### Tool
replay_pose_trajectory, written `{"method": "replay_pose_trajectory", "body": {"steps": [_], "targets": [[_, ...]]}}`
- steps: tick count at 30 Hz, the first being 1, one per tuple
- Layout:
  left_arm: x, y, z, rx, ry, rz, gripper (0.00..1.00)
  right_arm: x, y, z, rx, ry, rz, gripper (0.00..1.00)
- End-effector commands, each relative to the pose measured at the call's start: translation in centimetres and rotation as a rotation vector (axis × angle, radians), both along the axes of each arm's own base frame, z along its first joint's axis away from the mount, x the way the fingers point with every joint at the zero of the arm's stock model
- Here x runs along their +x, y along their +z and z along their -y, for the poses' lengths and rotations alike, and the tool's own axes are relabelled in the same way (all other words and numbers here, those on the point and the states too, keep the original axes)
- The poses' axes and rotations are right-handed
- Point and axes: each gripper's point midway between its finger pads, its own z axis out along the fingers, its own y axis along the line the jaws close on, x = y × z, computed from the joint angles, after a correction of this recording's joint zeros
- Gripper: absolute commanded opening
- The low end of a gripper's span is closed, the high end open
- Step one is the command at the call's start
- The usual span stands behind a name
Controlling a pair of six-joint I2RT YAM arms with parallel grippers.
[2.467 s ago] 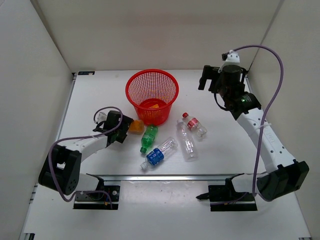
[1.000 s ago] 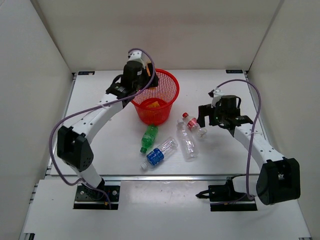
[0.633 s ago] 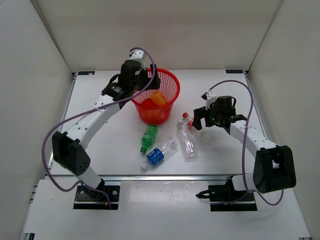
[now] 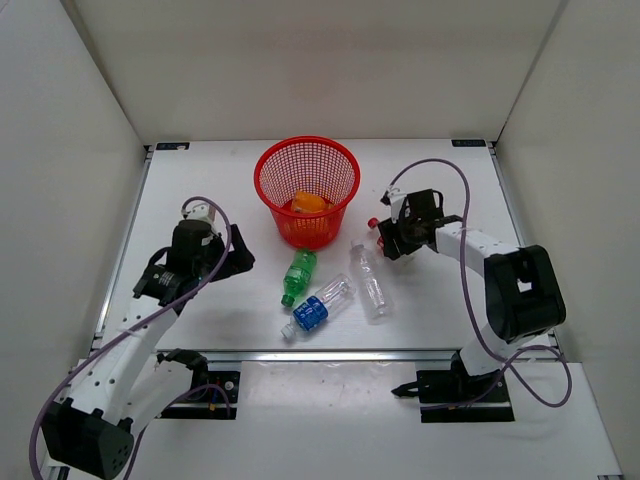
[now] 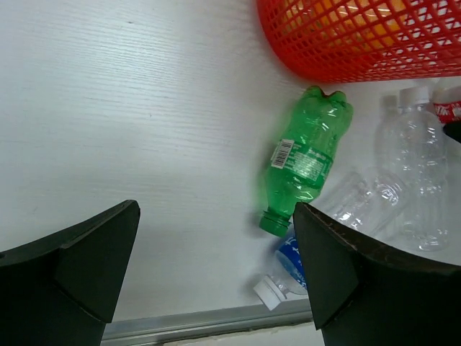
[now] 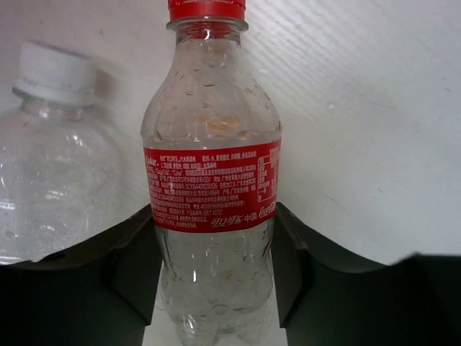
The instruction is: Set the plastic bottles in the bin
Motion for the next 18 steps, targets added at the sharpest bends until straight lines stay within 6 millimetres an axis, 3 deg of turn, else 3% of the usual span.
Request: {"method": "replay_pose_trajectory", "body": {"steps": [1,2,4,5,8,11,14,16,18], "targets": [[-0.6,0.8,0.8,-0.061,-0.02,0.018,0.99,3.2,5.1,0.8,0.018,-0.088,0.133,0.36],[-0.6,0.5,0.7,-0.054,-0.018,0.009,0.99,3.8,6.8,1.3,0.02,-0.125,0.165,0.33],[-0.7,0.3,0.5,-0.042,-0.015,0.008,0.99,5.7,12.3,1.8,0.05,-0.181,0.271,0.32],[-0.9,-0.3,0.4,-0.029,-0.024,-0.008,0.99,5.9,14.2,1.5,0.078,-0.184,0.302,0.26],[-1.0,-1.1,0.1,-0.019,-0.026,-0.026,0.99,7.2,24.4,-1.0,0.209,-0.15,0.474,0.27],[-1.4,-1.8,-0.2,-0.007,-0.022,-0.053,0.99,7.0,30.0,-5.3,0.331,-0.065,0.552,0.29],[-1.3,-1.3,-0.2,-0.013,-0.019,-0.031,0.98,6.6,32.2,-10.4,0.429,0.07,0.564,0.3],[-1.4,-1.5,-0.2,-0.026,-0.009,-0.031,0.99,6.6,31.4,-14.3,0.493,0.148,0.516,0.34],[-1.7,-1.6,0.2,-0.048,-0.016,-0.033,0.98,6.6,31.0,-16.5,0.513,0.191,0.496,0.33]]}}
